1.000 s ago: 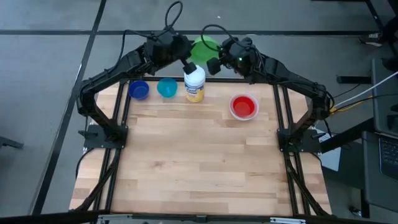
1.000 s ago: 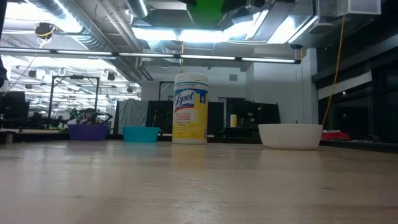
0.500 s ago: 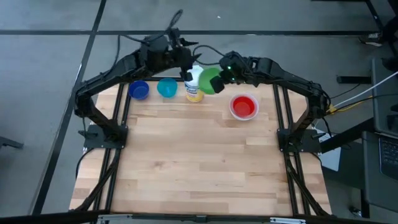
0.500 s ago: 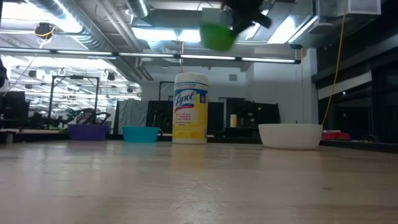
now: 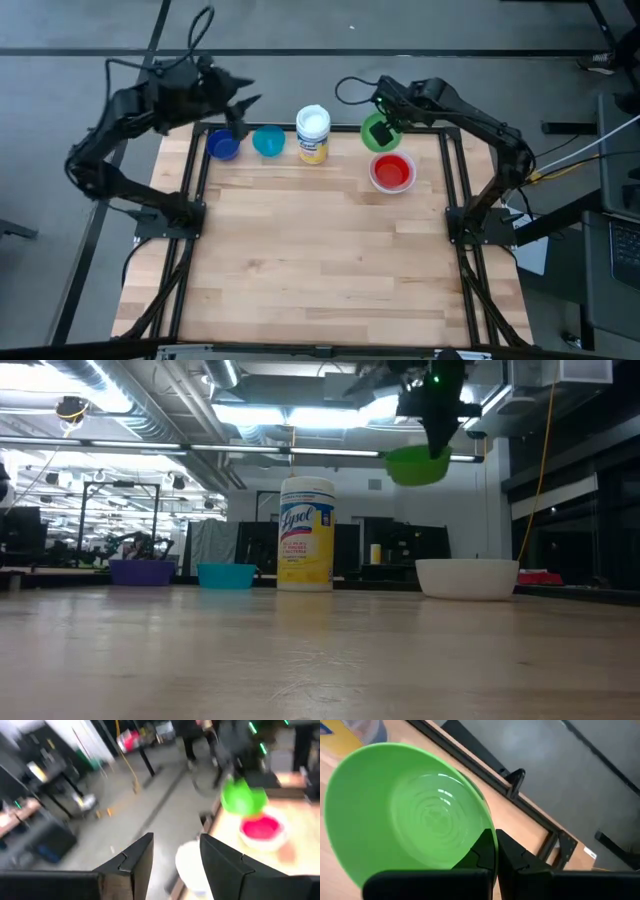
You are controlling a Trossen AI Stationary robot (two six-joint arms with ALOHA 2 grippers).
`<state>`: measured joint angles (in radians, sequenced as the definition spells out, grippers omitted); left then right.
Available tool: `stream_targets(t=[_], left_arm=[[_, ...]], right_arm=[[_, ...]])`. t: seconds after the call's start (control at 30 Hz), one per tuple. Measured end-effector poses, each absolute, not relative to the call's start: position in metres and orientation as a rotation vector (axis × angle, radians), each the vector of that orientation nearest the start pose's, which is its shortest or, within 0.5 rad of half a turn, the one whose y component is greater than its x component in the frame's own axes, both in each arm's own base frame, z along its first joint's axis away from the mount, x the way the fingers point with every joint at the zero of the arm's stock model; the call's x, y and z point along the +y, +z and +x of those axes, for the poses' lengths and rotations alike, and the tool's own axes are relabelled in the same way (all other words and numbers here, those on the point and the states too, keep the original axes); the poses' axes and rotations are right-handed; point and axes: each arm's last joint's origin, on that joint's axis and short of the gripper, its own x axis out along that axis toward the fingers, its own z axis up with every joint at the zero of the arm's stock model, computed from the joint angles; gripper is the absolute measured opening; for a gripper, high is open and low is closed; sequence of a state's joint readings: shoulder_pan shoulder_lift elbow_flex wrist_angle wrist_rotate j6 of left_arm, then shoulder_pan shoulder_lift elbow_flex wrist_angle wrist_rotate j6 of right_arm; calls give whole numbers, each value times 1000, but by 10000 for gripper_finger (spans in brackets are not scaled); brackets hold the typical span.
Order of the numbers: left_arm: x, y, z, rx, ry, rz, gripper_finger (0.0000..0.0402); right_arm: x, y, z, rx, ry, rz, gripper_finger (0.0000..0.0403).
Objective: Nest bowls inside each other
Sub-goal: Stack the green bowl on the red bowl
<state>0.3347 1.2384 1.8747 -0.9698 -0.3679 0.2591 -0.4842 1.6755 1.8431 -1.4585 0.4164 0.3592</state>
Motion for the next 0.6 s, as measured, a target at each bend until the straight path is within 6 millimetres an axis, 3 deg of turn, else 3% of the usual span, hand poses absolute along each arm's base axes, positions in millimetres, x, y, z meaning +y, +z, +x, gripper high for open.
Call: stream_targets(t=[0.1, 0.3, 0.47, 0.6], left_arm=[[62, 504, 153, 531, 641, 174, 158], [49, 470, 136, 598, 625, 44, 158], [42, 447, 132, 552, 618, -46, 154], [39, 435, 135, 529, 598, -87, 152]], right_arm=[[-158, 355, 261, 1181, -959, 371, 1], [-148, 285, 247, 1176, -910, 491, 1], [-136, 240, 219, 1177, -917, 614, 1], [-126, 222, 196, 1144, -955, 683, 1]])
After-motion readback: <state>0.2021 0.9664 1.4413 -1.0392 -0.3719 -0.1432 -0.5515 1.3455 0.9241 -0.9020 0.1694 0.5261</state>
